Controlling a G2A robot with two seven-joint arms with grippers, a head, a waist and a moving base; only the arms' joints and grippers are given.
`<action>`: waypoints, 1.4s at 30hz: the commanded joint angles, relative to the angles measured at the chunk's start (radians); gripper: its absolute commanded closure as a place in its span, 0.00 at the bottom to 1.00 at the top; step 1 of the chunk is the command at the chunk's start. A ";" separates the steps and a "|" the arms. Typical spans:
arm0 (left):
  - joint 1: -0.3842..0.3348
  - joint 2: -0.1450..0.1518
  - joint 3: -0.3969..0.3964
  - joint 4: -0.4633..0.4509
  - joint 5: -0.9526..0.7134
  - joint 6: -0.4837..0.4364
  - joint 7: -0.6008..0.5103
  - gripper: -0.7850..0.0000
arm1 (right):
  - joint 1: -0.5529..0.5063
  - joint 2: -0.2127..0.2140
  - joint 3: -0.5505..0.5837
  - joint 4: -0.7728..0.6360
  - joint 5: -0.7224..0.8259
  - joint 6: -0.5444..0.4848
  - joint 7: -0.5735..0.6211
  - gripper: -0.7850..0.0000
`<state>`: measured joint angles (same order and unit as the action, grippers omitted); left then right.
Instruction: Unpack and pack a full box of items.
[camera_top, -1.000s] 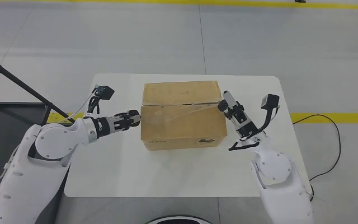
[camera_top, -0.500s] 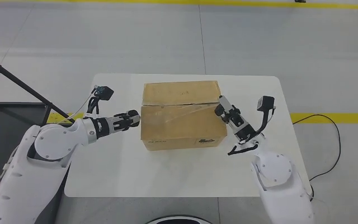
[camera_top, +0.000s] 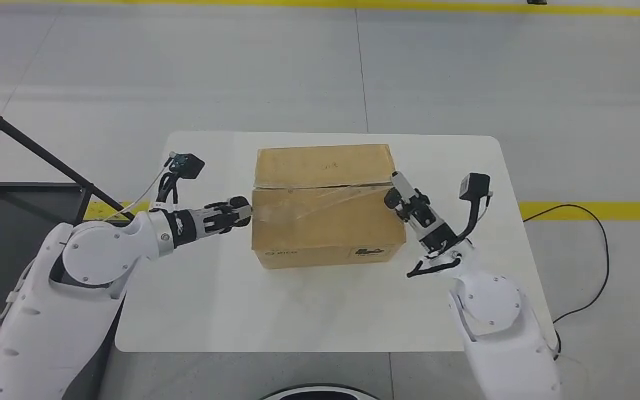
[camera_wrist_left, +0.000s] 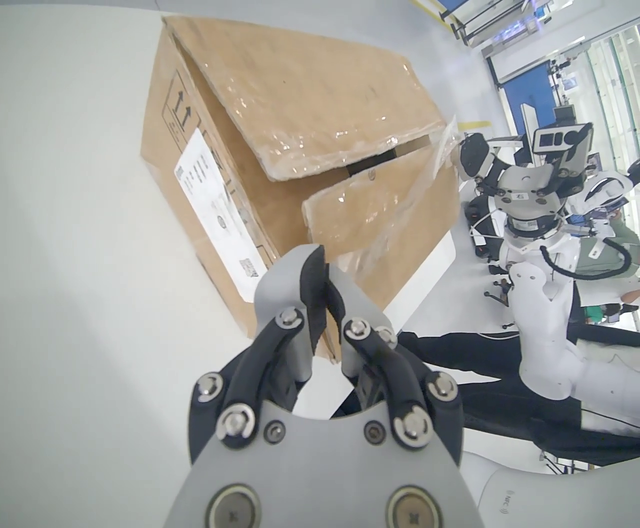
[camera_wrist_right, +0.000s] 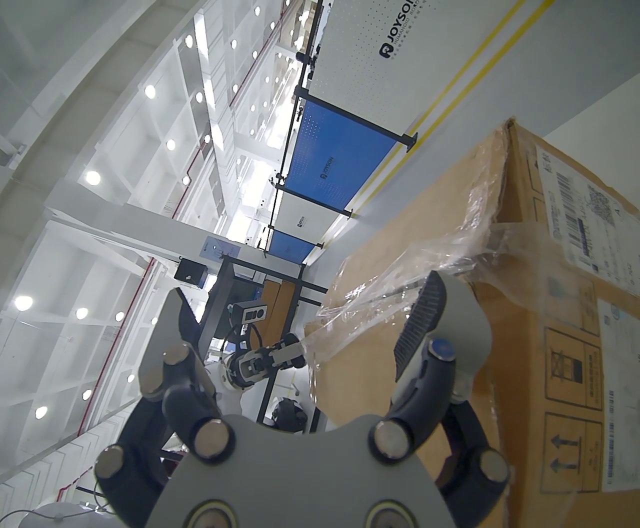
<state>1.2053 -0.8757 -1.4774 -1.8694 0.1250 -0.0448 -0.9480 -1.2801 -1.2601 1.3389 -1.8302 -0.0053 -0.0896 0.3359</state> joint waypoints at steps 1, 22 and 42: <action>-0.004 0.000 0.001 0.002 -0.001 0.000 0.001 1.00 | 0.001 0.000 0.000 0.001 -0.002 0.001 0.000 0.00; -0.010 0.003 -0.006 0.012 -0.014 -0.002 -0.001 0.61 | -0.001 0.000 0.000 0.000 -0.010 -0.001 -0.003 0.00; 0.005 0.007 -0.030 0.012 -0.052 0.010 -0.001 0.63 | -0.014 0.001 0.002 -0.016 -0.025 0.003 -0.004 0.00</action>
<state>1.2090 -0.8692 -1.5065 -1.8577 0.0761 -0.0359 -0.9474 -1.2934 -1.2593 1.3410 -1.8453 -0.0300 -0.0870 0.3327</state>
